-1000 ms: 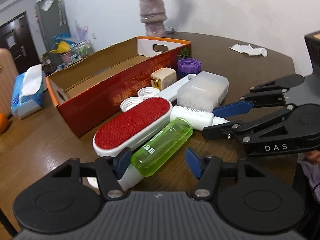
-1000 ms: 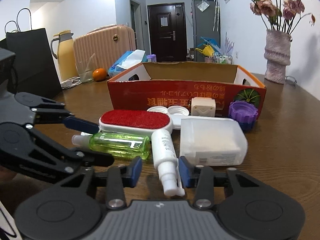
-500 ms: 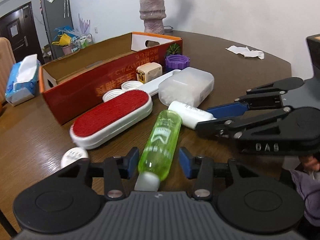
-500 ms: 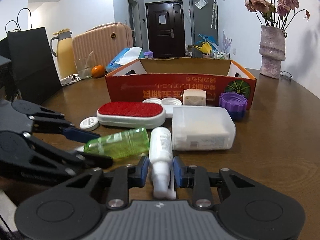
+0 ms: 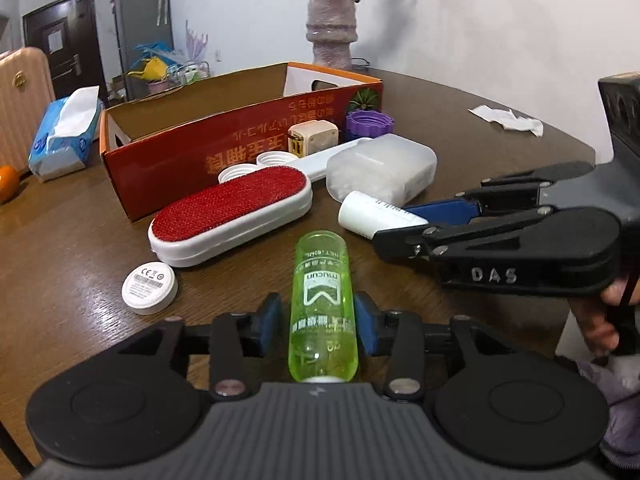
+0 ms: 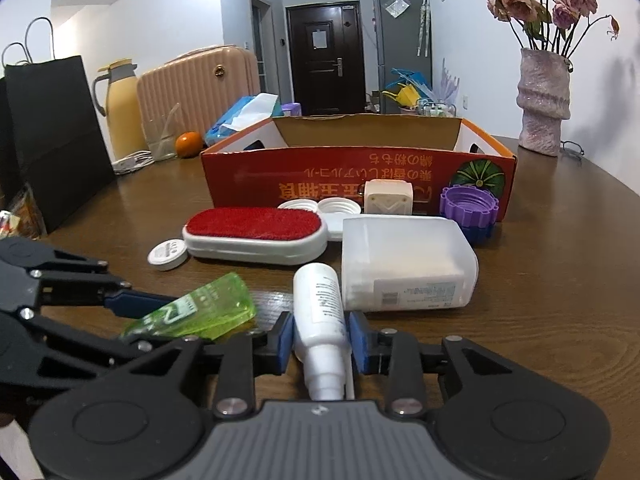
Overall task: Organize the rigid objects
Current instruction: 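Carry the green bottle with the left tool into the box while the right tool places the spray bottle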
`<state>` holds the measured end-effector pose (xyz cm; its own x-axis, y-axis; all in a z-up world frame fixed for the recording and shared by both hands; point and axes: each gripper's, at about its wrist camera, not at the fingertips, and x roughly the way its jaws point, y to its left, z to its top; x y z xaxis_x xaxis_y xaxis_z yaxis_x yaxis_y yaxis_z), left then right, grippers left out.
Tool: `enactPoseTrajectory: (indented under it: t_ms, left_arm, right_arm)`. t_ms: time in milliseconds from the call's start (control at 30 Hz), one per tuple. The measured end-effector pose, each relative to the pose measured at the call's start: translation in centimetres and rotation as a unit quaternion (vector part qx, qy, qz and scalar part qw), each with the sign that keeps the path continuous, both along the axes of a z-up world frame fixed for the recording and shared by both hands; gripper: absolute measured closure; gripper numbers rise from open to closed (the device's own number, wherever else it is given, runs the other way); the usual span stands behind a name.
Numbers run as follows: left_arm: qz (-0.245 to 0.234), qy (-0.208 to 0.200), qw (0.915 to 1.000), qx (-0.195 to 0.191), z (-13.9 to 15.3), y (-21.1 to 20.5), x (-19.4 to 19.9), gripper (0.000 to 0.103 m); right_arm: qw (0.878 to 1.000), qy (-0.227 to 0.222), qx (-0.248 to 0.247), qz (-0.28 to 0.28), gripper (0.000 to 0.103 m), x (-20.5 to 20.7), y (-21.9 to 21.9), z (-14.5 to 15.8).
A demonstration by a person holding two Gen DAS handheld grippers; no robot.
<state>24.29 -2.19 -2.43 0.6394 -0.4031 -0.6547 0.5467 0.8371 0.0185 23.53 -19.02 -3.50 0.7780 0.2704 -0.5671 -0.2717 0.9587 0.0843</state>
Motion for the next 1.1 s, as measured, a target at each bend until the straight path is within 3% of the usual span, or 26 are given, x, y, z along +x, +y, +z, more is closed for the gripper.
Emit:
enactPoseTrajectory:
  t_ms: [33, 200, 400, 633, 767, 933, 1100]
  left_arm:
    - [0.002, -0.002, 1.0000, -0.001, 0.0, 0.0, -0.1, 0.072]
    - [0.008, -0.003, 0.9999, -0.006, 0.1, -0.2, -0.9, 0.072]
    - [0.011, -0.029, 0.9994, -0.013, 1.8, -0.4, -2.3, 0.072]
    - [0.034, -0.056, 0.9975, -0.026, 4.4, -0.1, -1.2, 0.072]
    - [0.064, -0.046, 0.9958, -0.047, 6.9, 0.6, 2.5, 0.072]
    - [0.099, -0.025, 0.9938, -0.044, 9.1, 1.2, 9.4, 0.072]
    - [0.154, 0.041, 0.9853, -0.061, 9.9, 2.0, 19.0, 0.072]
  right_arm:
    - [1.000, -0.002, -0.003, 0.002, 0.073, 0.0, 0.2, 0.1]
    - [1.000, -0.007, 0.015, 0.002, 0.076, -1.2, -0.6, 0.5]
    - [0.999, -0.045, 0.028, -0.009, 0.076, -2.9, -1.9, 2.6]
    - [0.997, -0.072, 0.031, 0.001, 0.076, -1.9, -3.3, 4.8]
    - [0.996, -0.080, 0.030, 0.018, 0.076, 0.9, -4.4, 6.4]
    - [0.995, -0.096, 0.022, 0.024, 0.076, 6.7, -5.7, 9.6]
    - [0.998, -0.063, 0.005, 0.011, 0.076, 16.1, -6.3, 10.8]
